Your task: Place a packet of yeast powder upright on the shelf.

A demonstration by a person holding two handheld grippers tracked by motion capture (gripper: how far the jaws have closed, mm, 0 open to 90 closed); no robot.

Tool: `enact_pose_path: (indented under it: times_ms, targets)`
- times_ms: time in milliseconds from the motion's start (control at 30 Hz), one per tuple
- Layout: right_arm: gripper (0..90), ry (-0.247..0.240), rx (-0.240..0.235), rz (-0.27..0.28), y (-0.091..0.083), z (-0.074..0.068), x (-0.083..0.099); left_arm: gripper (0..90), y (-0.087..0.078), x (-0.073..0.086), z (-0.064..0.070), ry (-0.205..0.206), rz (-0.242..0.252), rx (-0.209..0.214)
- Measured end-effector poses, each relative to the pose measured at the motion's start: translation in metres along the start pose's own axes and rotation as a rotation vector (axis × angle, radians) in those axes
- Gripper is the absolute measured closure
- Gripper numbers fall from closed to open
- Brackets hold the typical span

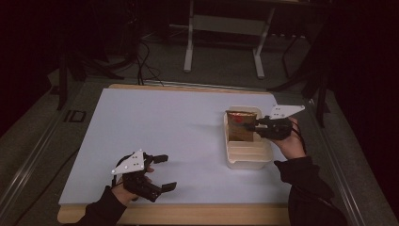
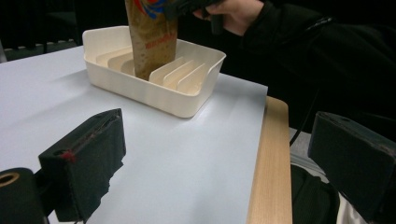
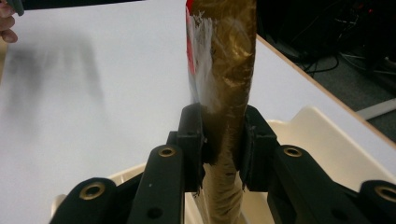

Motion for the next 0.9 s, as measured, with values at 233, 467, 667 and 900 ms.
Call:
enact_pose_path:
  times_ms: [233, 467, 667, 900]
  targets:
    - [73.2, 0.030, -0.004, -0.012, 0.005, 0.000, 0.014, 4.7, 0.001, 0.000, 0.001, 0.001, -0.001, 0.002]
    - [73.1, 0.065, 0.002, 0.009, 0.005, 0.000, 0.025, 4.7, 0.000, 0.000, 0.001, -0.001, 0.001, 0.000]
    - [69.9, 0.080, 0.016, -0.027, 0.005, -0.001, 0.022, 4.7, 0.001, 0.001, 0.001, 0.000, -0.001, 0.002]
    - [48.2, 0.198, 0.115, -0.075, -0.005, 0.001, 0.012, 4.7, 0.000, 0.001, 0.001, 0.001, 0.001, 0.000]
Point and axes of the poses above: each handheld gripper's, and its own axes: y roughly forward along the jaws, x roughly out of its underside, z roughly to its right, the point moved 3 cm from there along y, roughly forward along the jaws, and after that the axes turned 10 degrees about -y, right-handed, at the moved point
